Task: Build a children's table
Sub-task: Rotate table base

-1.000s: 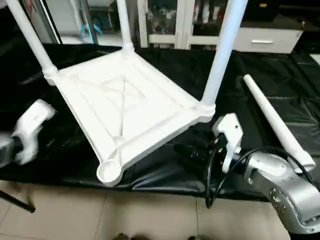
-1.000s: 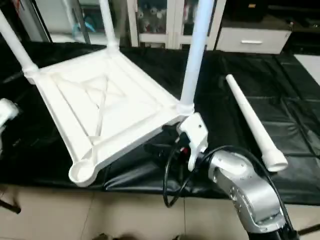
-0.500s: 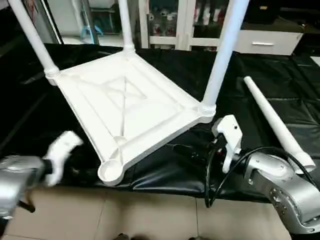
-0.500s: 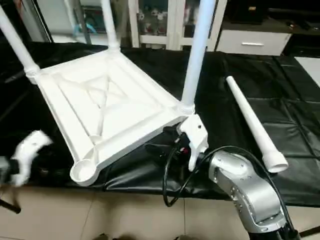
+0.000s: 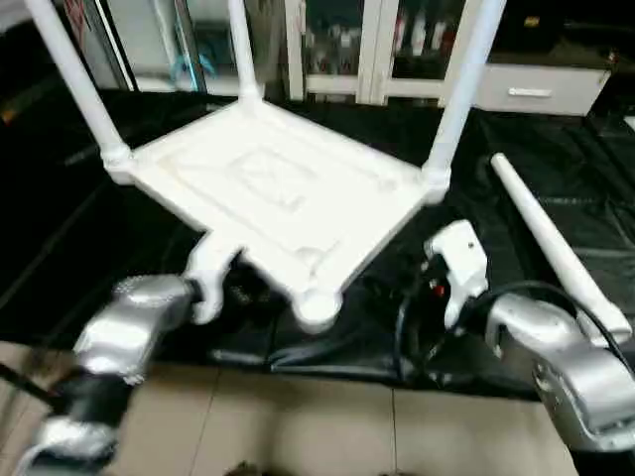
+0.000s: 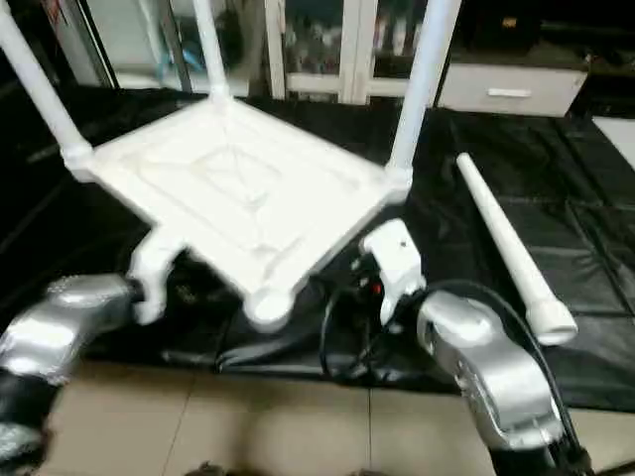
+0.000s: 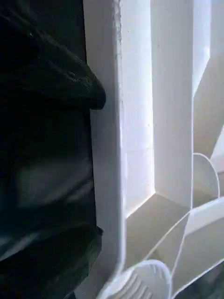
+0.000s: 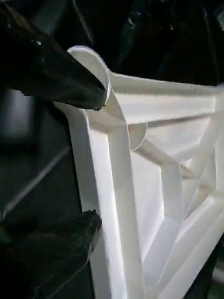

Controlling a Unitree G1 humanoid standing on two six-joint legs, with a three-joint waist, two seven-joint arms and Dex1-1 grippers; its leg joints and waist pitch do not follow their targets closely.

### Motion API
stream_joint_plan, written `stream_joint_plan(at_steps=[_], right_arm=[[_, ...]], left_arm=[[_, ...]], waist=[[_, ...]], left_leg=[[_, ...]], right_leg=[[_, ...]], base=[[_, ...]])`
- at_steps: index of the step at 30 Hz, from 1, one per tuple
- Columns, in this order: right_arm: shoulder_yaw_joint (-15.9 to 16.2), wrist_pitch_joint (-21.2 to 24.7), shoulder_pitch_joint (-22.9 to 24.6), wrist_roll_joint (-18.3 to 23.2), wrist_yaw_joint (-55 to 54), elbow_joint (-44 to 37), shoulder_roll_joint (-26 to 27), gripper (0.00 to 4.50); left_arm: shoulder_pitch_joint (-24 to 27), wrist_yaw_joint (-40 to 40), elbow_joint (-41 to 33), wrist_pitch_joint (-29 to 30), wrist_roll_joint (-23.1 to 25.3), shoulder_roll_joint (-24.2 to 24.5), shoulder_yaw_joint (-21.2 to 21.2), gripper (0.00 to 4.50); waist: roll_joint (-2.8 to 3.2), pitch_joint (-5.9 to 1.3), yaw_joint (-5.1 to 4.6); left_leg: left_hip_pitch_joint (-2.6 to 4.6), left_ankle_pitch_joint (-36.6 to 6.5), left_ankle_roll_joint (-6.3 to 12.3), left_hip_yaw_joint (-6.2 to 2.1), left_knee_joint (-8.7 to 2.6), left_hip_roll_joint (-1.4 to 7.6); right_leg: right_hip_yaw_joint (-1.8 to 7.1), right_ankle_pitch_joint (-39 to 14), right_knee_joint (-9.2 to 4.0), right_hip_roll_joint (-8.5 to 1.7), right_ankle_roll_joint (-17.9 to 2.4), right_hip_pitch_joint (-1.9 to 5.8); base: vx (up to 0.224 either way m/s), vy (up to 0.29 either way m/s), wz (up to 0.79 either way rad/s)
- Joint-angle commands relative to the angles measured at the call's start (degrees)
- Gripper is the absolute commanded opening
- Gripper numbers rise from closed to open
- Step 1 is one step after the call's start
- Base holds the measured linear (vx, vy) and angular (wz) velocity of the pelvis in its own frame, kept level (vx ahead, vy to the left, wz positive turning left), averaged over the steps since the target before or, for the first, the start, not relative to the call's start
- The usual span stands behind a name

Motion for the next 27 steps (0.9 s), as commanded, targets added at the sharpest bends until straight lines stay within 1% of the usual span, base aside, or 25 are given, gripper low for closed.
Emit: stream_joint_plan(at_steps=[1,2,3,4,5,7,8,9,10,11,12,13,14,15,16,17,18,19,20,22,23,24,25,26,27], right_arm=[[0.17,0.55,-0.39,-0.79,-1.82,0.36,0.63,3.81],[0.21,0.82,-0.39,-0.91,-2.37,0.35,0.82,3.81],[0.22,0.91,-0.4,-1.74,-3.5,0.33,1.16,3.81],[0.24,0.88,-0.39,-2.33,-4.15,0.31,1.36,3.81],[-0.13,0.97,-0.38,-2.7,-5.04,0.25,1.89,3.81],[-1.05,1.13,-0.57,-3.35,-6.82,0.27,2.72,3.81],[-1.5,1.14,-0.71,-3.79,-7.79,0.33,3.09,3.81],[-1.75,2.89,-1.39,-5.84,-10.38,0.42,3.07,3.81],[-1.83,4.18,-1.88,-7.29,-12.17,0.48,2.98,3.81],[-1.51,6.53,-2.65,-8.43,-13.0,0.47,2.11,3.81],[-2.68,8.45,-3.07,-6.48,-12.36,0.61,2.3,3.81],[-4.53,10.14,-3.49,-5.05,-12.89,0.86,2.99,3.81],[-4.82,10.42,-3.62,-5.0,-13.11,0.98,3.07,3.81],[-5.28,10.7,-3.8,-5.25,-13.68,1.17,3.35,3.81],[-5.42,10.69,-3.97,-6.3,-14.5,1.69,3.17,3.81],[-4.99,10.47,-4.22,-8.04,-15.42,2.47,2.46,3.81],[-4.75,10.49,-4.52,-9.24,-16.07,3.41,1.98,3.81],[-5.11,10.37,-5.03,-10.48,-17.07,4.84,1.42,3.81],[-5.46,10.64,-5.41,-11.04,-17.63,5.49,1.27,3.81],[-7.87,10.66,-7.2,-11.47,-18.96,8.73,0.64,3.81],[-8.66,10.43,-7.91,-11.57,-19.27,9.97,0.35,3.81],[-10.09,10.31,-8.94,-11.32,-19.77,11.7,0.19,3.98],[-11.25,10.36,-9.85,-10.99,-20.11,13.05,0.11,4.08],[-11.76,10.41,-10.27,-10.83,-20.25,13.64,0.08,4.15],[-12.45,10.63,-11.85,-9.94,-19.12,15.63,-0.49,4.15]], left_arm=[[-3.01,4.02,5.59,-4.22,1.96,-3.16,-1.47,4.48],[-3.72,5.1,7.18,-5.32,2.52,-4.21,-1.85,4.48],[-4.82,6.74,9.39,-6.95,3.24,-5.81,-2.09,4.48],[-5.44,7.65,10.63,-7.91,3.63,-6.71,-2.16,4.48],[-6.18,9.01,11.64,-9.14,4.09,-7.87,-2.13,4.48],[-6.65,9.44,11.38,-10.36,3.74,-9.1,-1.76,4.48],[-6.77,9.39,11.0,-10.76,3.39,-9.61,-1.52,4.48],[-6.45,8.93,9.58,-11.66,2.67,-10.11,-1.09,4.48],[-6.34,8.63,9.04,-12.6,2.29,-10.47,-0.75,4.48],[-5.21,8.34,6.43,-13.06,1.4,-10.7,-0.12,4.48],[-3.53,7.69,3.11,-13.52,0.09,-10.93,0.47,4.48],[-0.48,7.02,-2.7,-12.26,-2.05,-11.13,1.22,4.48],[0.21,6.95,-3.99,-11.91,-2.47,-11.15,1.35,4.48],[1.18,6.94,-5.6,-11.58,-2.98,-11.26,1.5,4.48],[3.34,7.98,-9.21,-10.53,-3.69,-11.56,1.92,4.48],[5.33,9.58,-12.37,-10.2,-3.88,-12.02,2.29,4.48],[7.03,11.36,-14.87,-10.39,-3.76,-12.58,2.78,4.48],[9.47,15.2,-18.33,-9.64,-2.86,-13.62,3.83,4.48],[10.64,17.43,-19.89,-9.14,-2.17,-14.2,4.44,4.48],[13.11,20.62,-22.84,-9.01,-0.09,-14.5,4.96,4.48],[13.88,20.85,-24.0,-8.93,0.26,-14.35,4.86,4.48],[14.78,20.16,-25.47,-8.91,0.35,-13.86,4.27,4.49],[15.5,19.24,-26.8,-8.64,0.17,-13.35,3.58,4.5],[15.82,18.78,-27.43,-8.47,0.04,-13.1,3.24,4.5],[16.55,16.97,-29.11,-7.92,-1.18,-12.44,2.36,4.5]], waist=[[-0.28,-3.81,-0.04],[-0.28,-3.79,-0.02],[-0.39,-3.95,0.02],[-0.39,-3.9,0.04],[-0.09,-4.06,0.1],[-0.42,-4.13,-0.08],[-0.43,-4.19,-0.07],[0.2,-4.26,-0.06],[-0.01,-4.17,-0.22],[0.08,-4.3,-0.27],[0.18,-4.28,-0.28],[0.18,-4.32,-0.29],[0.12,-4.29,-0.35],[0.09,-4.14,-0.41],[0.22,-4.22,-0.41],[0.12,-4.1,-0.58],[0.05,-3.95,-0.64],[-0.29,-3.91,-0.79],[0.02,-3.8,-1.01],[-0.82,-3.6,-1.28],[-0.66,-3.54,-1.35],[-0.59,-3.57,-1.4],[-0.99,-3.52,-1.42],[-0.77,-3.46,-1.52],[-1.07,-3.52,-1.5]], left_leg=[[0.69,-13.05,-1.32,-0.79,-4.38,0.58],[0.75,-13.06,-1.12,-0.74,-4.32,0.51],[0.78,-12.55,-1.0,-0.74,-4.21,0.59],[0.61,-12.11,-0.85,-0.78,-4.24,0.53],[0.49,-10.93,-0.84,-0.87,-4.15,0.57],[0.24,-10.11,-0.51,-0.88,-4.13,0.56],[0.28,-9.78,-0.4,-0.87,-4.07,0.58],[0.36,-9.38,-0.23,-0.91,-4.01,0.63],[0.36,-9.08,-0.27,-0.87,-4.02,0.62],[0.4,-7.9,-0.5,-0.9,-3.95,0.63],[0.38,-7.99,-0.39,-0.86,-3.93,0.6],[0.35,-8.5,0.11,-0.91,-3.95,0.93],[0.19,-8.36,0.38,-0.9,-3.97,1.03],[0.41,-8.89,0.7,-0.59,-3.85,0.83],[0.43,-8.84,0.65,-0.67,-3.8,0.78],[0.36,-8.96,0.66,-0.67,-3.87,1.02],[0.3,-9.26,0.65,-0.56,-3.92,0.89],[0.36,-10.03,0.42,-0.53,-3.95,0.92],[0.41,-11.16,0.06,-0.6,-4.01,1.09],[0.45,-12.69,0.03,-0.47,-4.04,0.82],[0.56,-13.4,-0.05,-0.51,-4.05,0.7],[0.57,-13.54,-0.16,-0.58,-4.01,0.69],[0.53,-13.76,-0.17,-0.64,-4.1,0.72],[0.48,-13.7,-0.28,-0.67,-4.17,0.69],[0.63,-13.71,-0.24,-0.58,-4.08,0.69]], right_leg=[[1.65,-15.41,-4.31,-1.78,-7.85,2.24],[1.64,-15.36,-4.46,-1.67,-7.69,2.1],[1.7,-14.45,-4.32,-1.78,-7.8,2.23],[1.67,-14.17,-4.35,-1.77,-7.81,2.29],[1.64,-12.65,-4.12,-1.86,-8.03,2.47],[1.59,-11.13,-3.97,-1.89,-8.58,2.68],[1.59,-10.63,-3.93,-1.91,-8.79,2.66],[1.56,-9.4,-3.71,-1.86,-9.37,2.64],[1.53,-8.89,-3.79,-1.67,-9.54,2.56],[1.51,-6.62,-3.43,-1.65,-10.58,2.84],[1.5,-6.42,-3.43,-1.63,-10.77,2.84],[1.57,-5.52,-3.21,-2.02,-11.78,3.08],[1.55,-4.99,-3.13,-2.09,-12.24,3.16],[1.51,-5.57,-3.41,-1.68,-12.31,2.71],[1.49,-5.68,-3.23,-1.67,-12.31,2.83],[1.46,-6.08,-3.32,-1.73,-12.19,2.87],[1.48,-7.08,-3.56,-1.64,-11.86,2.85],[1.49,-9.04,-3.78,-1.62,-11.27,2.85],[1.48,-10.88,-3.86,-1.69,-10.85,2.82],[1.46,-15.44,-4.54,-1.42,-8.92,2.56],[1.43,-18.18,-4.8,-1.44,-7.66,2.35],[1.41,-18.81,-4.75,-1.43,-7.26,2.28],[1.38,-19.81,-4.86,-1.48,-6.55,2.17],[1.34,-19.96,-4.88,-1.42,-6.17,2.08],[1.34,-19.84,-4.89,-1.34,-5.97,1.95]], base=[[0.0,0.0,0.0],[0.0,0.0,0.0],[0.0,0.0,0.0],[0.0,0.0,0.0],[0.0,0.0,0.0],[0.0,0.0,0.0],[0.0,0.0,0.0],[0.0,0.0,0.0],[0.0,0.0,0.0],[0.0,0.0,0.0],[0.0,0.0,0.0],[0.0,0.0,0.0],[0.0,0.0,0.0],[0.0,0.0,0.0],[0.0,0.0,0.0],[0.0,0.0,0.0],[0.0,0.0,0.0],[0.0,0.0,0.0],[0.0,0.0,0.0],[0.0,0.0,0.0],[0.0,0.0,0.0],[0.0,0.0,0.0],[0.0,0.0,0.0],[0.0,0.0,0.0],[0.0,0.0,0.0]])
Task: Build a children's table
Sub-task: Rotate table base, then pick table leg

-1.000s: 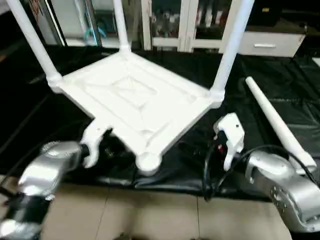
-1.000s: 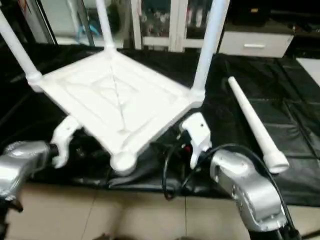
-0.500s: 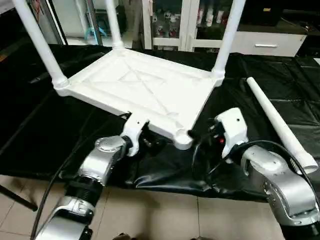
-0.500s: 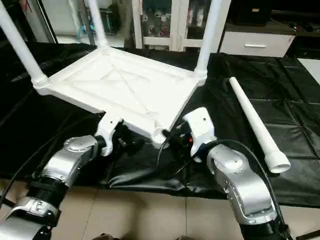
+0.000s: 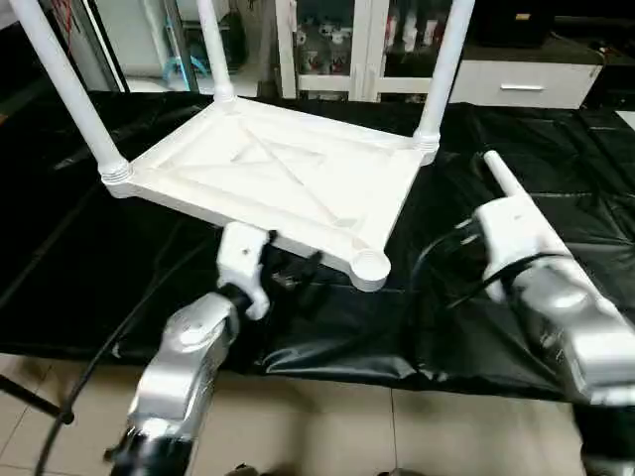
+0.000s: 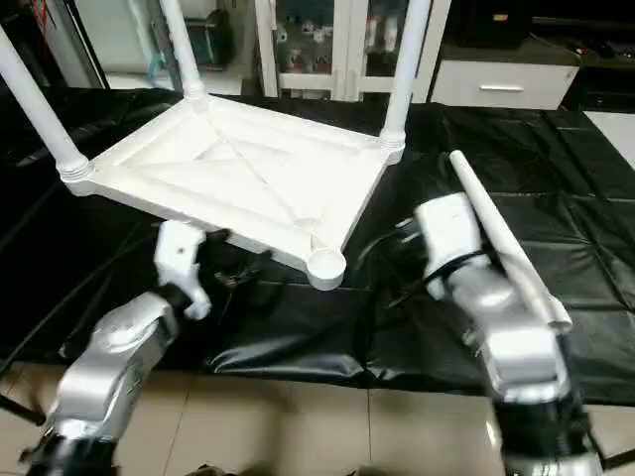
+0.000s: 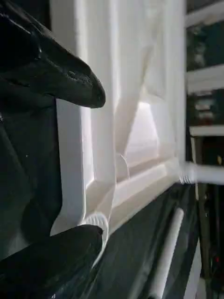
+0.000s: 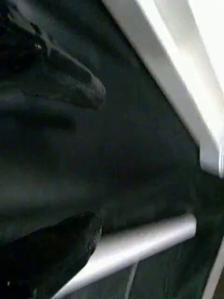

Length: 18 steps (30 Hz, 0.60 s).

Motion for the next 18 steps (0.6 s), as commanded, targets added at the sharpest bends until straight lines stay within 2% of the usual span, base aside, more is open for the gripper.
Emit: stream_joint_plan(at_steps=[1,2,6,7,10,11,13,16,17,18], right_arm=[[-1.02,0.33,-2.59,1.22,1.46,3.05,-1.01,4.28],[-0.94,0.19,-3.1,1.19,1.75,3.77,-1.28,4.4],[-0.55,-1.03,-5.44,0.48,3.71,8.99,-3.07,4.4],[-0.96,-1.67,-6.36,0.6,4.46,11.43,-3.66,4.4],[-2.1,-3.77,-9.48,0.16,6.82,19.63,-6.33,4.4],[-1.74,-4.43,-11.01,-0.28,8.6,23.32,-8.19,4.4],[-1.48,-4.34,-11.52,-0.29,9.58,24.55,-8.89,4.4],[-0.86,-4.4,-13.99,-0.88,12.01,29.81,-11.26,4.4],[-0.58,-4.03,-15.36,-0.95,13.26,32.81,-12.26,4.4],[-0.58,-4.03,-15.36,-0.95,13.26,32.81,-12.26,4.4]], left_arm=[[0.55,-1.68,-3.15,2.18,-1.25,0.54,-1.2,4.5],[0.59,-1.52,-3.33,2.8,-1.39,0.53,-1.17,4.5],[0.75,1.47,-3.41,4.0,-0.02,0.22,-0.6,4.5],[0.6,2.13,-3.1,3.92,0.26,0.15,-0.26,4.5],[0.6,-1.5,-5.13,5.12,-1.56,2.17,-1.02,4.5],[0.73,-4.87,-6.8,5.13,-2.83,3.84,-1.94,4.5],[0.75,-6.13,-7.39,4.97,-3.12,4.57,-2.36,4.5],[0.71,-11.43,-10.22,6.18,-4.68,7.93,-4.48,4.5],[0.77,-13.92,-11.83,7.33,-5.79,9.58,-5.52,4.5],[0.77,-13.92,-11.83,7.33,-5.79,9.58,-5.52,4.5]], waist=[[-1.25,-3.6,-0.03],[-1.3,-3.54,-0.01],[-1.21,-3.85,0.07],[-1.21,-4.0,0.0],[-1.2,-4.18,0.2],[-1.18,-4.25,0.25],[-1.24,-4.18,0.42],[-1.29,-4.13,0.61],[-0.53,-4.1,0.73],[-0.73,-4.07,0.59]], left_leg=[[0.65,-13.01,-0.27,-0.72,-4.08,0.71],[0.5,-12.34,-0.14,-0.57,-3.99,0.62],[0.38,-9.43,0.62,-0.43,-3.63,0.53],[0.34,-8.79,1.01,-0.43,-3.52,0.49],[0.34,-7.02,2.0,-0.33,-3.22,0.42],[0.36,-6.78,2.26,-0.33,-3.18,0.42],[0.25,-5.44,3.24,-0.16,-2.96,0.46],[0.29,-5.38,4.28,-0.07,-2.93,0.54],[0.43,-6.1,4.05,-0.2,-2.97,0.58],[0.49,-6.8,3.75,-0.08,-2.9,0.55]], right_leg=[[1.34,-18.22,-4.37,-1.45,-7.12,2.08],[1.36,-17.08,-4.41,-1.33,-7.24,2.09],[1.43,-12.6,-3.97,-1.34,-8.62,2.37],[1.34,-11.23,-3.81,-1.37,-9.6,2.52],[1.29,-8.99,-3.48,-1.37,-11.26,2.61],[1.25,-8.55,-3.4,-1.38,-11.7,2.61],[1.27,-5.98,-3.12,-1.31,-13.2,2.71],[1.22,-6.5,-3.1,-1.46,-14.1,2.72],[1.11,-7.58,-3.06,-1.49,-14.48,2.62],[1.08,-8.11,-3.15,-1.41,-14.64,2.52]], base=[[0.0,0.0,0.0],[0.0,0.0,0.0],[0.0,0.0,0.0],[0.0,0.0,0.0],[0.0,0.0,0.0],[0.0,0.0,0.0],[0.0,0.0,0.0],[0.0,0.0,0.0],[0.0,0.0,0.0],[0.0,0.0,0.0]])
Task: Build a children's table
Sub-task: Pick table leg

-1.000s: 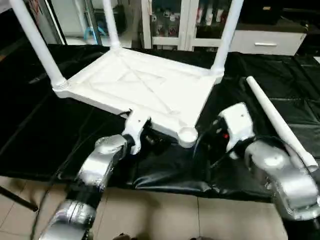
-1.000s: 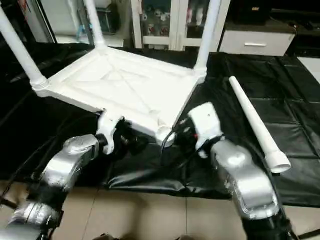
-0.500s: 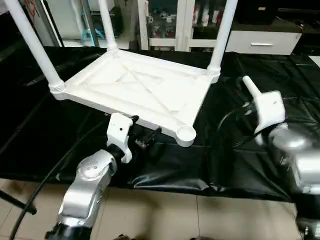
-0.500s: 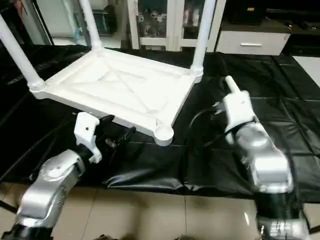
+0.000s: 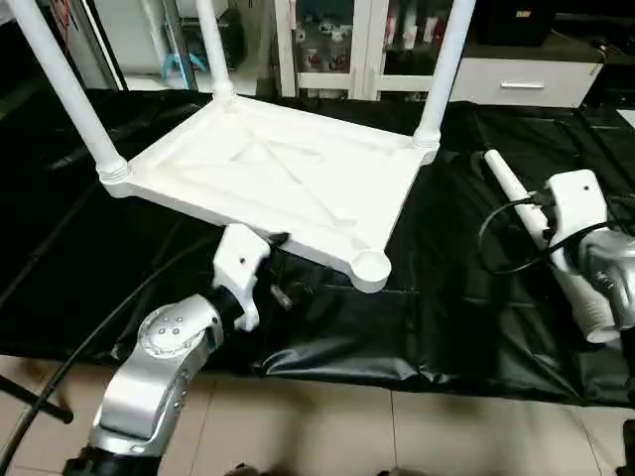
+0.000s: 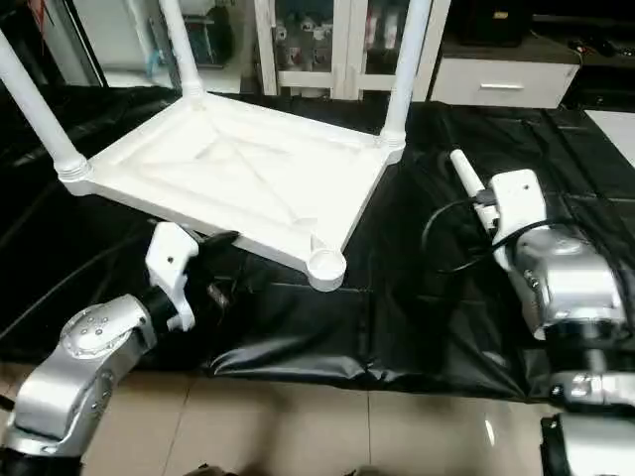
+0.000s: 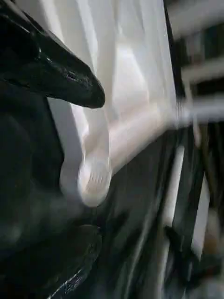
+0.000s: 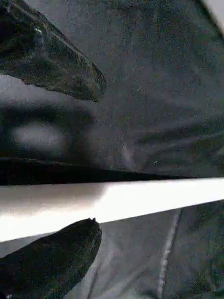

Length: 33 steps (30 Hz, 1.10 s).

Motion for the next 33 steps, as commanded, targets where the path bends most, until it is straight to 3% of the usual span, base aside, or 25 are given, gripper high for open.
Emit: stream_joint_plan(at_steps=[1,3,4,6,7,14,19,26,33], right_arm=[[-0.09,0.32,-1.65,-0.2,1.62,3.07,-1.16,4.4],[1.39,0.76,-3.41,-0.38,4.83,8.0,-2.06,4.4],[2.04,0.74,-3.97,-0.74,5.93,9.93,-2.34,4.4],[4.45,-0.44,-4.6,-3.06,7.53,13.72,-3.22,4.4],[4.77,-1.37,-4.98,-3.77,7.35,15.44,-3.39,4.4],[4.29,-4.06,-5.86,-4.3,7.61,22.17,-3.49,4.4],[3.62,-5.92,-7.73,-4.56,8.18,26.61,-3.83,4.04],[3.86,-7.16,-8.34,-4.68,9.38,28.22,-3.68,3.27],[3.63,-6.81,-8.5,-4.77,9.48,29.23,-3.54,2.72]], left_arm=[[0.08,-2.92,-2.49,2.09,-1.45,1.32,-1.25,4.5],[-0.02,-6.11,-4.96,3.59,-2.96,3.8,-2.83,4.5],[-0.12,-7.23,-6.05,4.73,-3.81,4.67,-3.28,4.5],[-0.78,-9.25,-8.32,6.93,-5.63,6.3,-3.82,4.5],[-1.07,-9.82,-9.12,7.82,-6.35,6.83,-3.88,4.5],[-1.97,-9.92,-10.15,8.37,-6.53,8.17,-3.27,4.5],[-2.28,-10.29,-10.7,9.28,-6.95,9.63,-3.18,4.5],[-2.87,-10.14,-10.52,9.01,-6.98,10.05,-3.83,4.5],[-2.72,-10.07,-10.67,8.82,-7.0,10.26,-3.89,4.5]], waist=[[-1.13,-3.83,0.08],[-1.01,-3.88,0.04],[-1.0,-3.43,0.03],[-1.01,-3.4,-0.06],[-1.33,-3.43,-0.06],[-1.39,-3.5,-0.28],[-1.19,-3.65,-0.61],[-1.09,-3.73,-0.31],[-1.12,-3.63,-0.34]], left_leg=[[0.66,-8.26,3.08,-0.1,-3.26,0.52],[0.78,-10.15,2.39,-0.21,-3.24,0.5],[0.67,-11.85,1.93,-0.11,-3.35,0.47],[0.87,-13.7,0.98,-0.16,-3.41,0.51],[0.83,-13.89,0.64,-0.16,-3.36,0.48],[0.54,-13.51,0.64,-0.28,-3.22,0.4],[0.61,-14.0,0.66,-0.3,-3.11,0.44],[0.53,-13.13,1.18,-0.17,-3.03,0.48],[0.54,-13.98,1.03,-0.19,-3.08,0.48]], right_leg=[[1.1,-9.67,-3.47,-1.34,-14.32,2.75],[1.02,-11.91,-3.37,-1.42,-14.4,2.64],[1.06,-14.07,-3.78,-1.35,-13.81,2.5],[0.98,-16.64,-3.96,-1.41,-13.55,2.41],[0.99,-17.43,-3.99,-1.43,-13.27,2.44],[0.91,-18.29,-3.92,-1.35,-12.41,2.45],[0.8,-17.87,-3.76,-1.25,-13.05,2.27],[0.81,-15.44,-3.55,-1.19,-14.01,2.45],[0.76,-16.93,-3.66,-1.2,-13.75,2.39]], base=[[0.0,0.0,0.0],[0.0,0.0,0.0],[0.0,0.0,0.0],[0.0,0.0,0.0],[0.0,0.0,0.0],[0.0,0.0,0.0],[0.0,0.0,0.0],[0.0,0.0,0.0],[0.0,0.0,0.0]])
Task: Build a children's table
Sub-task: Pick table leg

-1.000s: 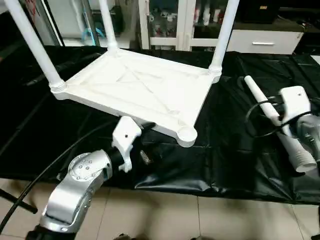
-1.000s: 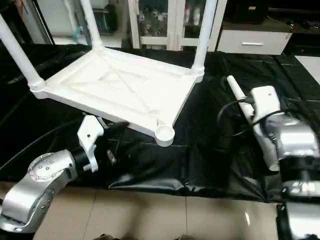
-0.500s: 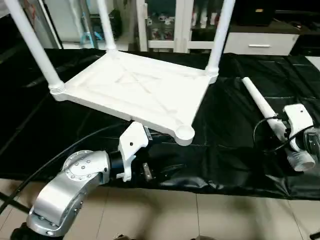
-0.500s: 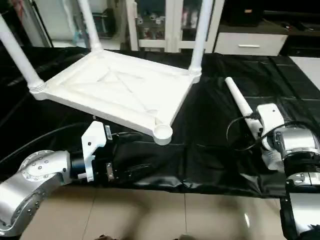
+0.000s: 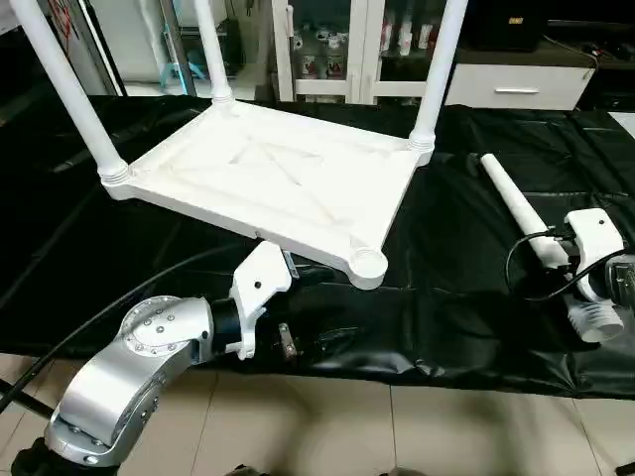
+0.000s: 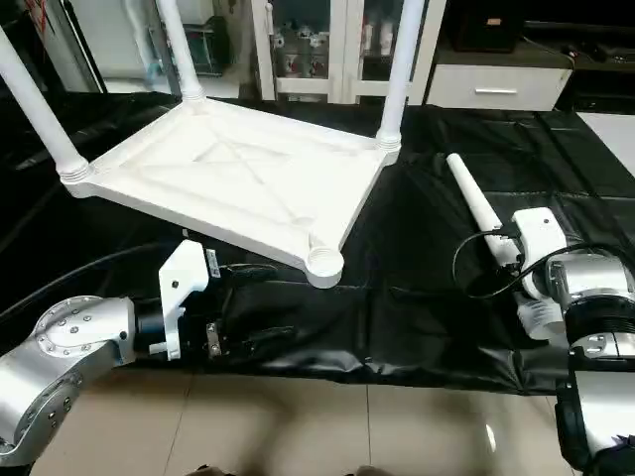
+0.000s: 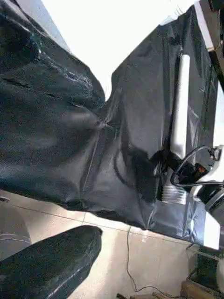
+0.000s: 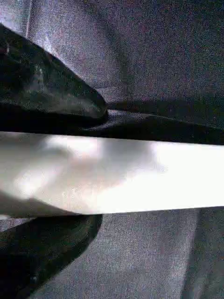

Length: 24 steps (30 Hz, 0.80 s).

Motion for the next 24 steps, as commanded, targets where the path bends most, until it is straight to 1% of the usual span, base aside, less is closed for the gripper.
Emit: stream_joint_plan(at_steps=[1,2,3,5,6,7,8,9,10,11,12,13,14,15,16,17,18,19,20,21,22,23,24], right_arm=[[-0.9,0.1,-0.78,0.02,0.59,0.49,-0.05,2.66],[-1.17,0.05,-0.6,0.23,0.86,0.36,0.02,2.41],[-1.22,0.01,-0.57,0.26,0.87,0.34,0.03,2.41],[-1.36,-0.45,-0.33,0.32,0.76,-0.19,-0.01,2.27],[-1.39,-0.6,-0.26,0.33,0.73,-0.47,-0.07,2.11],[-1.41,-0.76,-0.19,0.34,0.72,-0.81,-0.14,2.11],[-1.9,-1.02,-0.15,0.86,0.83,-2.33,-0.15,1.93],[-2.74,-0.8,0.05,2.12,1.86,-5.14,-0.01,1.9],[-3.86,0.43,0.27,3.7,2.84,-8.14,0.18,1.9],[-4.7,1.2,0.58,4.59,3.01,-10.55,0.35,1.86],[-5.06,1.53,0.71,4.97,3.08,-11.56,0.42,1.84],[-6.74,3.24,1.39,6.17,1.83,-15.24,0.99,1.84],[-8.6,4.36,2.18,7.05,-0.43,-18.75,1.83,1.84],[-10.24,4.6,3.06,7.7,-2.69,-21.97,2.8,1.84],[-11.52,4.68,3.6,8.31,-4.18,-24.06,3.65,1.84],[-12.9,4.65,4.18,8.98,-5.72,-26.28,4.6,1.84],[-13.03,4.64,4.23,9.05,-5.87,-26.5,4.7,1.84],[-15.94,4.65,5.83,11.6,-8.38,-33.65,8.22,1.83],[-16.17,4.68,5.96,11.81,-8.59,-34.26,8.53,1.83],[-17.37,5.14,6.72,12.69,-10.02,-37.82,10.22,1.83],[-18.37,5.92,7.61,13.31,-11.4,-41.57,11.88,1.83],[-19.01,6.49,8.12,13.68,-12.3,-43.77,12.98,1.83],[-19.82,7.07,9.11,14.19,-14.07,-47.7,15.02,1.83]], left_arm=[[-0.68,-0.18,-1.27,-0.13,-0.16,0.59,-0.26,4.5],[-0.59,-0.05,-1.31,-0.31,-0.03,0.62,-0.39,4.5],[-0.58,-0.01,-1.3,-0.37,0.02,0.61,-0.44,4.5],[-0.49,0.13,-1.28,-0.77,0.23,0.61,-0.47,4.5],[-0.48,0.24,-1.23,-0.98,0.34,0.58,-0.44,4.5],[-0.47,0.36,-1.17,-1.22,0.45,0.53,-0.4,4.5],[-0.63,1.07,-0.82,-1.41,0.55,0.11,0.05,4.5],[-1.07,2.34,-0.17,-1.56,0.82,-0.6,0.76,4.5],[-1.66,3.66,0.67,-1.69,1.12,-1.4,1.46,4.5],[-2.23,5.01,1.5,-1.32,1.25,-2.23,2.1,4.5],[-2.48,5.58,1.84,-1.17,1.3,-2.57,2.36,4.5],[-3.45,7.73,3.39,-1.39,1.9,-3.88,3.25,4.5],[-4.39,9.94,4.87,-1.22,2.37,-5.18,4.13,4.5],[-5.04,11.44,5.91,-1.34,2.81,-6.0,4.7,4.5],[-5.31,11.89,6.32,-1.91,3.09,-6.29,4.84,4.5],[-5.55,12.21,6.66,-2.57,3.35,-6.51,4.91,4.5],[-5.57,12.23,6.69,-2.64,3.37,-6.52,4.92,4.5],[-6.02,12.94,6.87,-2.67,2.52,-7.68,5.47,4.5],[-6.05,13.0,6.87,-2.64,2.43,-7.79,5.53,4.5],[-6.27,13.46,6.79,-2.31,2.03,-8.4,5.79,4.5],[-6.53,13.89,6.86,-2.41,2.0,-8.91,5.86,4.5],[-6.67,14.12,6.95,-2.5,1.93,-9.24,5.9,4.5],[-6.99,14.92,7.33,-2.62,2.13,-9.94,6.01,4.5]], waist=[[-1.24,-3.58,0.11],[-1.2,-3.62,0.12],[-1.19,-3.64,0.12],[-1.19,-3.63,0.13],[-1.2,-3.63,0.13],[-1.22,-3.64,0.12],[-1.32,-3.64,0.12],[-1.65,-3.67,0.08],[-2.01,-3.71,0.05],[-1.8,-3.84,0.17],[-1.74,-3.8,0.17],[-2.02,-3.69,0.18],[-1.99,-3.87,0.26],[-1.9,-3.72,0.32],[-1.81,-3.85,0.38],[-1.86,-3.93,0.36],[-1.82,-4.01,0.42],[-1.76,-3.96,0.49],[-1.32,-3.95,0.58],[-1.45,-4.18,0.47],[-1.47,-4.22,0.56],[-1.45,-4.39,0.56],[-1.37,-4.32,0.67]], left_leg=[[0.43,-14.39,1.0,-0.15,-3.69,0.37],[0.41,-14.37,0.95,-0.21,-3.71,0.39],[0.41,-14.19,0.94,-0.21,-3.7,0.4],[0.38,-13.97,1.0,-0.2,-3.71,0.39],[0.37,-14.0,1.01,-0.22,-3.71,0.39],[0.36,-14.04,1.01,-0.22,-3.72,0.39],[0.35,-13.99,1.08,-0.2,-3.7,0.38],[0.31,-13.74,1.18,-0.16,-3.66,0.38],[0.16,-13.15,1.55,-0.12,-3.63,0.39],[0.06,-11.88,1.93,-0.28,-3.63,0.41],[0.08,-11.57,2.13,-0.17,-3.63,0.39],[0.06,-10.94,2.41,-0.08,-3.58,0.3],[0.2,-10.63,2.47,-0.11,-3.47,0.32],[0.17,-9.97,2.31,-0.13,-3.59,0.27],[0.28,-9.9,2.14,-0.13,-3.52,0.29],[0.21,-9.34,2.04,-0.19,-3.58,0.25],[0.24,-8.98,2.0,-0.23,-3.62,0.27],[0.34,-8.59,2.01,-0.19,-3.67,0.28],[0.31,-8.37,2.0,-0.18,-3.72,0.3],[0.25,-7.56,2.02,-0.29,-3.72,0.32],[0.2,-6.63,2.21,-0.29,-3.76,0.37],[0.23,-5.69,2.4,-0.33,-3.7,0.36],[0.29,-5.34,2.45,-0.22,-3.71,0.37]], right_leg=[[0.81,-17.7,-4.36,-1.15,-13.3,2.25],[0.81,-17.82,-4.33,-1.18,-13.17,2.29],[0.83,-17.62,-4.31,-1.18,-13.16,2.29],[0.82,-17.23,-4.29,-1.16,-13.3,2.28],[0.81,-17.3,-4.3,-1.17,-13.27,2.29],[0.81,-17.38,-4.29,-1.17,-13.22,2.3],[0.83,-17.39,-4.31,-1.19,-13.13,2.32],[0.84,-17.34,-4.31,-1.18,-13.08,2.32],[0.93,-16.58,-4.23,-1.12,-12.76,2.51],[0.92,-15.83,-3.99,-1.2,-12.52,2.64],[1.01,-15.46,-4.07,-1.08,-12.34,2.56],[1.13,-15.18,-4.13,-0.97,-12.08,2.49],[1.1,-15.2,-4.03,-1.1,-12.11,2.49],[1.19,-15.92,-4.28,-1.07,-11.36,2.38],[1.15,-16.09,-4.18,-1.15,-11.28,2.33],[1.15,-15.98,-4.15,-1.15,-10.87,2.34],[1.12,-15.63,-4.1,-1.15,-10.79,2.34],[1.16,-14.96,-4.16,-1.07,-10.76,2.23],[1.29,-14.28,-4.08,-1.15,-10.65,2.23],[1.13,-12.73,-3.82,-1.01,-10.81,2.29],[1.24,-10.87,-3.7,-1.01,-10.84,2.34],[1.16,-9.3,-3.43,-1.01,-11.47,2.36],[1.25,-8.82,-3.52,-0.98,-11.55,2.25]], base=[[0.0,0.0,0.0],[0.0,0.0,0.0],[0.0,0.0,0.0],[0.0,0.0,0.0],[0.0,0.0,0.0],[0.0,0.0,0.0],[0.0,0.0,0.0],[0.0,0.0,0.0],[0.0,0.0,0.0],[0.0,0.0,0.0],[0.0,0.0,0.0],[0.0,0.0,0.0],[0.0,0.0,0.0],[0.0,0.0,0.0],[0.0,0.0,0.0],[0.0,0.0,0.0],[0.0,0.0,0.0],[0.0,0.0,0.0],[0.0,0.0,0.0],[0.0,0.0,0.0],[0.0,0.0,0.0],[0.0,0.0,0.0],[0.0,0.0,0.0]])
